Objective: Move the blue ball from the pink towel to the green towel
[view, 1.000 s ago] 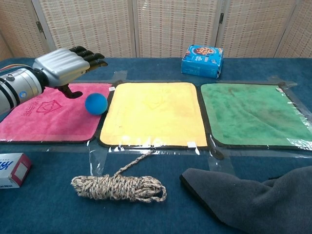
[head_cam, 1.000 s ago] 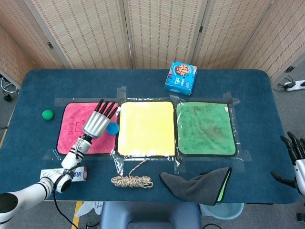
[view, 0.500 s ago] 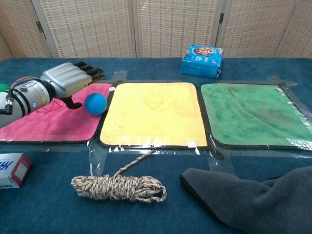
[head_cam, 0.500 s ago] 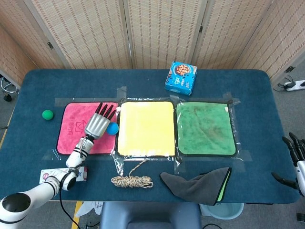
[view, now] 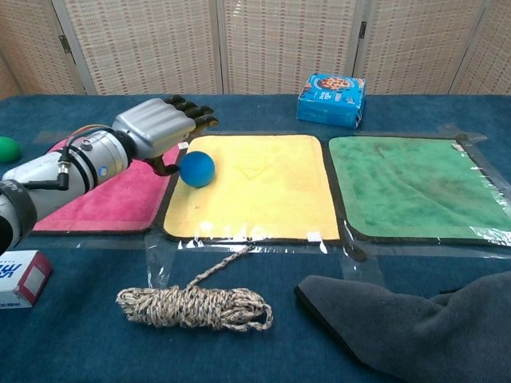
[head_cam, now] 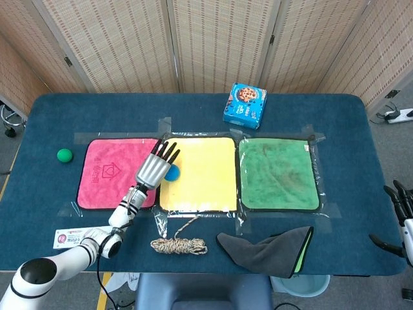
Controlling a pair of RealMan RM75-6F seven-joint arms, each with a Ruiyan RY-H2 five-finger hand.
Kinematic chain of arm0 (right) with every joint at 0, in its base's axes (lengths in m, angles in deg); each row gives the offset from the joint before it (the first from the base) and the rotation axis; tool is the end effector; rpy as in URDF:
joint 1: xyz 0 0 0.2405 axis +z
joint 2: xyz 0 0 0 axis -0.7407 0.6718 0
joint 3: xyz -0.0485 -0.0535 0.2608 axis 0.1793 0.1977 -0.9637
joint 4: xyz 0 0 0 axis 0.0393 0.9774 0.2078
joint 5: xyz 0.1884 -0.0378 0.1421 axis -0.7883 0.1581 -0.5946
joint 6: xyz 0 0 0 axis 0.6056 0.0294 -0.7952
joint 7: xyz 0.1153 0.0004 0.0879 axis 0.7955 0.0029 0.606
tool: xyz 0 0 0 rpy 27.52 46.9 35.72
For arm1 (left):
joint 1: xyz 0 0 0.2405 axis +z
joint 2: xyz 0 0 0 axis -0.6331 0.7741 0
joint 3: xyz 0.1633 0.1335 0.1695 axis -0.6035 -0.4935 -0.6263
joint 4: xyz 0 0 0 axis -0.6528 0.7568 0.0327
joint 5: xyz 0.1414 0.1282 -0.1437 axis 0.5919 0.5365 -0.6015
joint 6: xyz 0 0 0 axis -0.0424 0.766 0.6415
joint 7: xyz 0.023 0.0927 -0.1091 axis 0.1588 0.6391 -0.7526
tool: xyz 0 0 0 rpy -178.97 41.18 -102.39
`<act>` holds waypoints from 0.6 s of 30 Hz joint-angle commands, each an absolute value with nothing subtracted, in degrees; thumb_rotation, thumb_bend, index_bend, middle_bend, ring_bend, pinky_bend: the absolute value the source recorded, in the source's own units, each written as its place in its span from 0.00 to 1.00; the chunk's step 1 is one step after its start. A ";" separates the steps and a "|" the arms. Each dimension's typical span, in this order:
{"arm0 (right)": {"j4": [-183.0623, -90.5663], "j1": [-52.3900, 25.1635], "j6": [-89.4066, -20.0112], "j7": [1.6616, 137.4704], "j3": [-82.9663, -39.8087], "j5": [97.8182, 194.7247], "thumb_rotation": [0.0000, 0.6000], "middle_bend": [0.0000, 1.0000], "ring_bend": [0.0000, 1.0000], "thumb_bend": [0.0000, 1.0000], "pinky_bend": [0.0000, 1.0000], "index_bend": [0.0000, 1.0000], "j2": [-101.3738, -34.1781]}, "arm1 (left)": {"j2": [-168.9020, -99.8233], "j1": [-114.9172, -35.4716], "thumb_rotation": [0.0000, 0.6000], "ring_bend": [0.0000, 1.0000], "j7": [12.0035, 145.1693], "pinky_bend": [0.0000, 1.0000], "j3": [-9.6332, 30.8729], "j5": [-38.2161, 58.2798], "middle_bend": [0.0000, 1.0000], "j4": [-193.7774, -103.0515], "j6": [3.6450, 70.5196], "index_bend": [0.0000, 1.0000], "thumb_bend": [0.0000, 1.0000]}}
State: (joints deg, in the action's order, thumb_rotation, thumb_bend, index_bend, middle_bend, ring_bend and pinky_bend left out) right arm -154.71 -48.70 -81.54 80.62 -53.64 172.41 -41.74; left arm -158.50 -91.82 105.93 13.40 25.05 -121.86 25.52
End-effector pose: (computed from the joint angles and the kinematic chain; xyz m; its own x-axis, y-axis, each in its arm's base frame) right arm -0.3491 -0.1497 0.1898 0.3099 0.0554 0.9491 -0.9508 0.0200 0.3093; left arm -0.1459 0.4390 -0.0953 0.7975 -0.1086 0.5935 0.4907 -0.4554 -0.7428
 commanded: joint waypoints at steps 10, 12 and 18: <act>-154.55 -48.99 -82.06 80.79 -53.85 172.32 1.00 0.03 0.07 0.08 0.00 0.06 -41.68 | -159.43 -93.65 1.00 0.00 107.87 0.00 14.95 25.39 0.00 -125.61 28.48 0.00 0.37; -154.46 -48.95 -82.05 80.86 -53.90 172.37 1.00 0.03 0.07 0.08 0.00 0.06 -41.74 | -158.60 -93.36 1.00 0.00 108.43 0.00 15.03 25.01 0.00 -126.23 28.62 0.00 0.37; -153.91 -48.83 -81.72 81.35 -53.88 172.35 1.00 0.03 0.07 0.09 0.00 0.06 -42.10 | -157.37 -92.75 1.00 0.00 109.30 0.00 15.28 22.92 0.00 -125.76 27.17 0.00 0.37</act>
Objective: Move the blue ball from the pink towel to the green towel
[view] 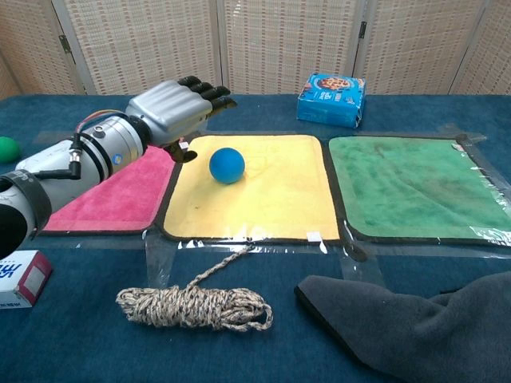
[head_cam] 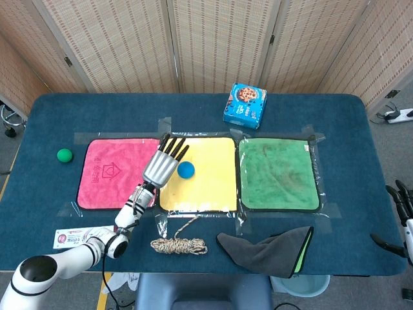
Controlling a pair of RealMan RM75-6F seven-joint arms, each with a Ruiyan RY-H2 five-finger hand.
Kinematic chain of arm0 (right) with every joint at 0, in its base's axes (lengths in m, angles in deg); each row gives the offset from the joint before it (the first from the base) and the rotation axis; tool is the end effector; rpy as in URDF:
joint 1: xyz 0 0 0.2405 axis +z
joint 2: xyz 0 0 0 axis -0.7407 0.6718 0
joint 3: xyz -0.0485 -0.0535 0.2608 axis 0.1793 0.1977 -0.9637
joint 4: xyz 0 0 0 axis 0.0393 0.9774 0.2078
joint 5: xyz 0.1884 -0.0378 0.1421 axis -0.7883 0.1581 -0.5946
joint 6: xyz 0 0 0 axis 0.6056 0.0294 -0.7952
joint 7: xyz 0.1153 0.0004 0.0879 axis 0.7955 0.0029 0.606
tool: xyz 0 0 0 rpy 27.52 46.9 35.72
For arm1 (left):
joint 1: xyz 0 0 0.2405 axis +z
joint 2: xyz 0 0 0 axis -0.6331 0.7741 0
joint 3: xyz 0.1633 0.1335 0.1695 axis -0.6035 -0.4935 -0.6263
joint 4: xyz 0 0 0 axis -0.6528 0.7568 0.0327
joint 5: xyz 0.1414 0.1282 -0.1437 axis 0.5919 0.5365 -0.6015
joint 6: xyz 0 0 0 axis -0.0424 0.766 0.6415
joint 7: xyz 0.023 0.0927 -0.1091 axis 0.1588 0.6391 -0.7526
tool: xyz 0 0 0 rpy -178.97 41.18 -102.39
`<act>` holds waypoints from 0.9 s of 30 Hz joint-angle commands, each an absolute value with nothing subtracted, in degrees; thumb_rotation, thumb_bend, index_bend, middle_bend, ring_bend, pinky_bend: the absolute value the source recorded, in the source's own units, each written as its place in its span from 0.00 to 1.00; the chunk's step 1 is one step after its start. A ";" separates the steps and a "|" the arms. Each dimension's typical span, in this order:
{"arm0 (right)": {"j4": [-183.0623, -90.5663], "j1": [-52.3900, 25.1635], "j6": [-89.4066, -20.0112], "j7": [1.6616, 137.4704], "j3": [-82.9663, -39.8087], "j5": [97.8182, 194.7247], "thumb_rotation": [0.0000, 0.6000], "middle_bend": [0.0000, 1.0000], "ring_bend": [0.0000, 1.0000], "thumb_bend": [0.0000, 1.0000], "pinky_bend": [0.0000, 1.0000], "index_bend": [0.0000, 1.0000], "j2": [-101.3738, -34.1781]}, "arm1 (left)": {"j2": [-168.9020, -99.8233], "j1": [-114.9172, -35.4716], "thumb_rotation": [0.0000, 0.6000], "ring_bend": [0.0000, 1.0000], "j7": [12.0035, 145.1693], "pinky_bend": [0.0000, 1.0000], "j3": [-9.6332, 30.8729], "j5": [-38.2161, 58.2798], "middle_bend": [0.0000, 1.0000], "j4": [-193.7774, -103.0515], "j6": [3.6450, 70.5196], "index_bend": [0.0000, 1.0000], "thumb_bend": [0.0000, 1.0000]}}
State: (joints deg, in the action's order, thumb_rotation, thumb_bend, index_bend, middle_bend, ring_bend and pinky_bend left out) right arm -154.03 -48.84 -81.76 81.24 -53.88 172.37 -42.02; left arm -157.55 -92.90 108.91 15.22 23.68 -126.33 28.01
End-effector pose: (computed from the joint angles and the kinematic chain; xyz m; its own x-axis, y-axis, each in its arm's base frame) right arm -0.3511 -0.1497 0.1907 0.3064 0.0628 0.9498 -0.9519 0.0210 0.3056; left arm -0.1203 0.4375 -0.0892 0.7636 -0.1541 0.6271 0.5112 -0.4491 -0.7328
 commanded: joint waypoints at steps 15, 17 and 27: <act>-153.58 -49.18 -82.01 81.75 -53.75 172.49 1.00 0.03 0.07 0.08 0.00 0.06 -41.75 | -164.65 -97.68 1.00 0.00 106.95 0.00 16.17 21.10 0.00 -113.72 21.28 0.00 0.37; -153.59 -49.25 -82.06 81.78 -53.75 172.44 1.00 0.03 0.07 0.08 0.00 0.06 -41.74 | -165.38 -98.46 1.00 0.00 106.50 0.00 16.45 21.17 0.00 -112.92 21.07 0.00 0.37; -153.78 -49.52 -82.33 81.81 -53.80 172.32 1.00 0.03 0.07 0.08 0.00 0.06 -41.31 | -167.34 -101.75 1.00 0.00 104.42 0.00 17.36 22.56 0.00 -113.39 22.40 0.00 0.37</act>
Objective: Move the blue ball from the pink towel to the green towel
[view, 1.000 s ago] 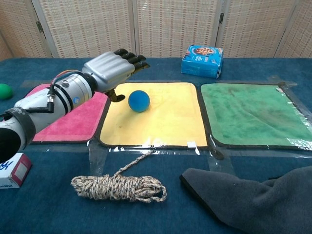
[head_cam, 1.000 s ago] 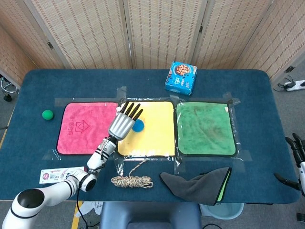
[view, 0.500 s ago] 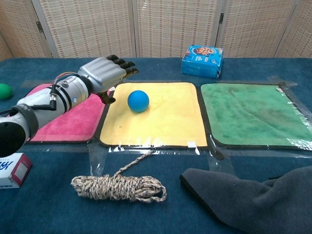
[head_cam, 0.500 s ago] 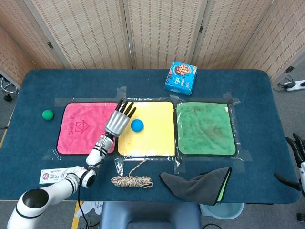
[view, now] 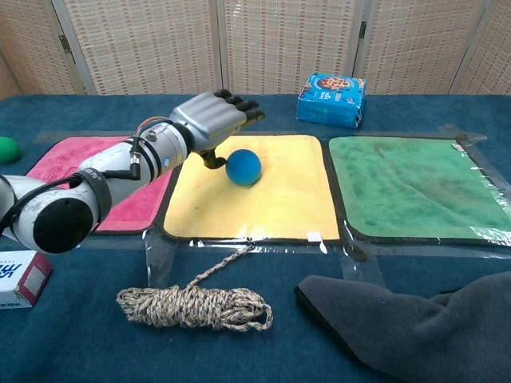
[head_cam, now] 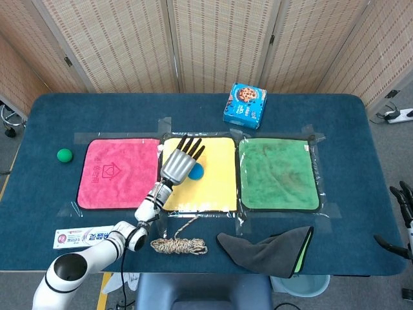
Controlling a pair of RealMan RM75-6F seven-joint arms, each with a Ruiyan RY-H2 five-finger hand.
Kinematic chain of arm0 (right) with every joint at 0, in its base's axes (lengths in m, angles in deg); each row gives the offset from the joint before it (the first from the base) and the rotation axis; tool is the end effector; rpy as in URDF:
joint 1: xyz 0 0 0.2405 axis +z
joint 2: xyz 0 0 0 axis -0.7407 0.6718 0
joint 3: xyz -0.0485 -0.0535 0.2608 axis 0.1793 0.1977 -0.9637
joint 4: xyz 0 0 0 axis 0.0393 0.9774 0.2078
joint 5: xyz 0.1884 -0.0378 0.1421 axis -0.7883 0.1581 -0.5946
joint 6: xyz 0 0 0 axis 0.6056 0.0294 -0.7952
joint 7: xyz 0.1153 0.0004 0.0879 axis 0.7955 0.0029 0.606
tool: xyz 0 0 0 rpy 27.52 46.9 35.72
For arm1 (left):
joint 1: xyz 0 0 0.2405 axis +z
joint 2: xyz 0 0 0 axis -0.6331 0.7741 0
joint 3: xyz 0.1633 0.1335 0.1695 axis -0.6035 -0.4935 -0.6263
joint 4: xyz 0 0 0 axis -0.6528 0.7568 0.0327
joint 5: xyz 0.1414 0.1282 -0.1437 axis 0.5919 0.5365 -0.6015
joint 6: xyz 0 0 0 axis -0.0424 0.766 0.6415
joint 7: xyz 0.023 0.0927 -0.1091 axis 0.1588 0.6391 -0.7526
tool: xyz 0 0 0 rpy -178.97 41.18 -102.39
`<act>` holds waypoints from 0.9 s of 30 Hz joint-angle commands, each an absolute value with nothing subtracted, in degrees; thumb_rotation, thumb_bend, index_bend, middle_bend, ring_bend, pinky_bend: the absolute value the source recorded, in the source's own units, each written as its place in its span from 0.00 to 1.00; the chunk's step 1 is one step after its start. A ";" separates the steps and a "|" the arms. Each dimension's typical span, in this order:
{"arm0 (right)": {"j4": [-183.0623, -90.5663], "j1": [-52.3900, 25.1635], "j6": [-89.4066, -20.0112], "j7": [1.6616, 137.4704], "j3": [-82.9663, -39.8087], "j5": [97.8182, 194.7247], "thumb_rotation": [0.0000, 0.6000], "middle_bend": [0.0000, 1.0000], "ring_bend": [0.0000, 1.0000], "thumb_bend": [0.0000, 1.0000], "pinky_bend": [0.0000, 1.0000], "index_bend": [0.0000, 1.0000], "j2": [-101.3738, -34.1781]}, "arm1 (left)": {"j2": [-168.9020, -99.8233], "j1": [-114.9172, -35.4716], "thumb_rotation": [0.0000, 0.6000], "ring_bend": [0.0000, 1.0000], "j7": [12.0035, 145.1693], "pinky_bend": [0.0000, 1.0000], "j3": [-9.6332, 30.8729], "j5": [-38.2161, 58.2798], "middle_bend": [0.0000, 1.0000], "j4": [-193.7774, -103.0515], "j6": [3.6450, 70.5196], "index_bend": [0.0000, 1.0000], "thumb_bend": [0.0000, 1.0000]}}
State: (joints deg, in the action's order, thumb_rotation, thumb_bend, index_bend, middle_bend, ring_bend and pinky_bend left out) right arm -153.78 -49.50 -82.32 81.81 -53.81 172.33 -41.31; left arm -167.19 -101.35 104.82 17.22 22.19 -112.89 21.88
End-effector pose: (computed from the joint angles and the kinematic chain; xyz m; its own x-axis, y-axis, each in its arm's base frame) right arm -0.3537 -0.1453 0.1966 0.3136 0.0676 0.9471 -0.9495 0.0301 0.3123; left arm -0.0753 0.4547 -0.1320 0.7622 -0.1218 0.6358 0.5101 -0.4916 -0.7058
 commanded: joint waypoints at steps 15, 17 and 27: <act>-153.98 -47.28 -80.26 80.85 -53.83 174.71 1.00 0.03 0.07 0.08 0.00 0.06 -40.89 | -156.47 -96.01 1.00 0.00 102.50 0.00 16.97 22.59 0.00 -126.43 28.28 0.00 0.37; -154.26 -46.33 -79.32 80.34 -53.83 175.56 1.00 0.03 0.07 0.08 0.00 0.06 -40.58 | -153.70 -94.35 1.00 0.00 101.69 0.00 16.37 22.93 0.00 -129.92 29.38 0.00 0.37; -158.07 -35.06 -67.91 78.12 -54.89 182.84 1.00 0.03 0.07 0.08 0.00 0.06 -37.17 | -140.62 -86.07 1.00 0.00 101.39 0.00 14.29 21.91 0.00 -147.61 34.67 0.00 0.37</act>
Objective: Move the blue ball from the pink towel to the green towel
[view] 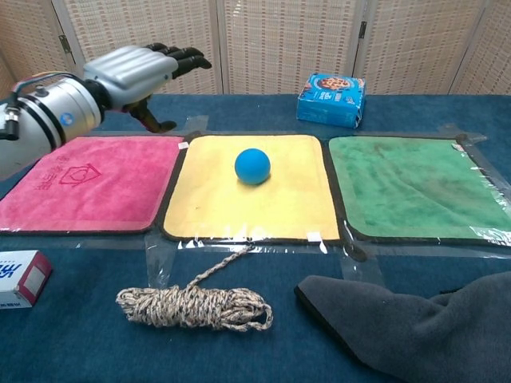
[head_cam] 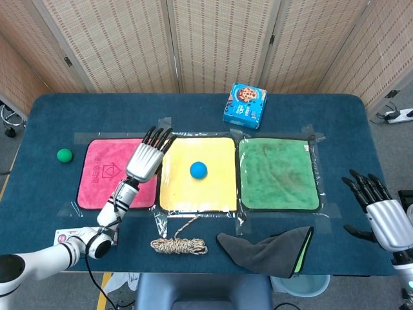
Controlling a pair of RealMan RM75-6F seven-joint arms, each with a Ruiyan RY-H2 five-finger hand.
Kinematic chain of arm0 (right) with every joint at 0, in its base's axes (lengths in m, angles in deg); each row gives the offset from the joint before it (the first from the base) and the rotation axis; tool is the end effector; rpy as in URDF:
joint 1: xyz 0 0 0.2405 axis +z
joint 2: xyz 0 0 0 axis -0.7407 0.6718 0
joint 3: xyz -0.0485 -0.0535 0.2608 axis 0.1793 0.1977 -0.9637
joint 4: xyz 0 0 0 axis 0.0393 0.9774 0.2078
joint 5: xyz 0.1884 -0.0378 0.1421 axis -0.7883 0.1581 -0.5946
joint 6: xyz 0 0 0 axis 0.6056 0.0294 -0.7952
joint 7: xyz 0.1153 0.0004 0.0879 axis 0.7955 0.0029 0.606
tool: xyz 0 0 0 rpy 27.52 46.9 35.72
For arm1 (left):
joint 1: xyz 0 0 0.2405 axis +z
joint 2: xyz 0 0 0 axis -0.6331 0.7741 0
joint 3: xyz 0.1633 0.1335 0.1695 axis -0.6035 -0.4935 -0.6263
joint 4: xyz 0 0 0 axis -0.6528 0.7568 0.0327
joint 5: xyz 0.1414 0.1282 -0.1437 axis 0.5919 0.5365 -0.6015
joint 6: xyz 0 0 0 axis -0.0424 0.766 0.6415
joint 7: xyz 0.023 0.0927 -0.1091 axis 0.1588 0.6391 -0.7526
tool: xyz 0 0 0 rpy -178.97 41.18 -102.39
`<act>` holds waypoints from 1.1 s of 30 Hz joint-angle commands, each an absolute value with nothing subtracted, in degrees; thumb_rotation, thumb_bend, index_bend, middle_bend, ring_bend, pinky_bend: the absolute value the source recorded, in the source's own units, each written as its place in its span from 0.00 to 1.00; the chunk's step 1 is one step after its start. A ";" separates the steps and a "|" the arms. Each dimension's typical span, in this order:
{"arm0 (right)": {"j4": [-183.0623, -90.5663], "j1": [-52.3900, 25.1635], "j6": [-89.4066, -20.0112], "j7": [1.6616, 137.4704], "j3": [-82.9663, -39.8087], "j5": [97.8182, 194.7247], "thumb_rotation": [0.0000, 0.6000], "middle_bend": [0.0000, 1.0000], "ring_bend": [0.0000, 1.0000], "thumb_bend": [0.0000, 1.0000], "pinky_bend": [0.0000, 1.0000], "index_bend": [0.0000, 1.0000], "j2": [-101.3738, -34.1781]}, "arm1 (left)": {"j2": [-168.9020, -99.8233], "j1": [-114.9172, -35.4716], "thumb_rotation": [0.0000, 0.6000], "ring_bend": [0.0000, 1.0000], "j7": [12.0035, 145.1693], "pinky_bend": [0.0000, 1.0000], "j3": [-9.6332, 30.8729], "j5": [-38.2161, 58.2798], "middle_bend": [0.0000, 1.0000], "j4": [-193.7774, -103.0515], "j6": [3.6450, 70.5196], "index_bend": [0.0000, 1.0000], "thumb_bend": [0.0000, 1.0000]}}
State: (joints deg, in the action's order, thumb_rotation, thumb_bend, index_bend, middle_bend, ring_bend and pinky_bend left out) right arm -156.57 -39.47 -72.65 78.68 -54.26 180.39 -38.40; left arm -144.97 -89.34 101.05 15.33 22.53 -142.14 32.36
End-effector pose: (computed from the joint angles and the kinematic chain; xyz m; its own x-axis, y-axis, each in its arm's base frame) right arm -0.3105 -0.2035 0.1775 0.3915 -0.0503 0.9188 -0.8982 -0.2380 0.3697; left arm -0.1281 0.4298 -0.0253 0.6239 -0.1177 0.7726 0.6623 -0.4452 -0.6026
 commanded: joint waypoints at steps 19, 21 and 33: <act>-156.06 -1.54 -32.12 75.19 -60.65 185.12 1.00 0.03 0.05 0.09 0.00 0.06 -45.43 | -129.36 -78.27 1.00 0.00 99.58 0.00 11.77 22.42 0.00 -161.17 39.80 0.00 0.37; -153.44 1.35 -29.38 74.77 -60.58 184.97 1.00 0.03 0.06 0.10 0.00 0.06 -47.76 | -128.71 -77.66 1.00 0.00 99.32 0.00 11.90 22.10 0.00 -161.53 40.27 0.00 0.37; -136.37 14.26 -23.11 78.18 -57.12 187.08 1.00 0.04 0.06 0.19 0.00 0.06 -61.49 | -126.91 -75.10 1.00 0.00 98.19 0.00 12.16 21.55 0.00 -162.34 42.26 0.00 0.37</act>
State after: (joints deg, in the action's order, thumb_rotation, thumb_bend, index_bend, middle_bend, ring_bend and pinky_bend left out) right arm -139.29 12.28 -23.76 77.03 -58.31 185.98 -58.83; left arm -127.03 -75.32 98.38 12.13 21.64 -162.38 42.10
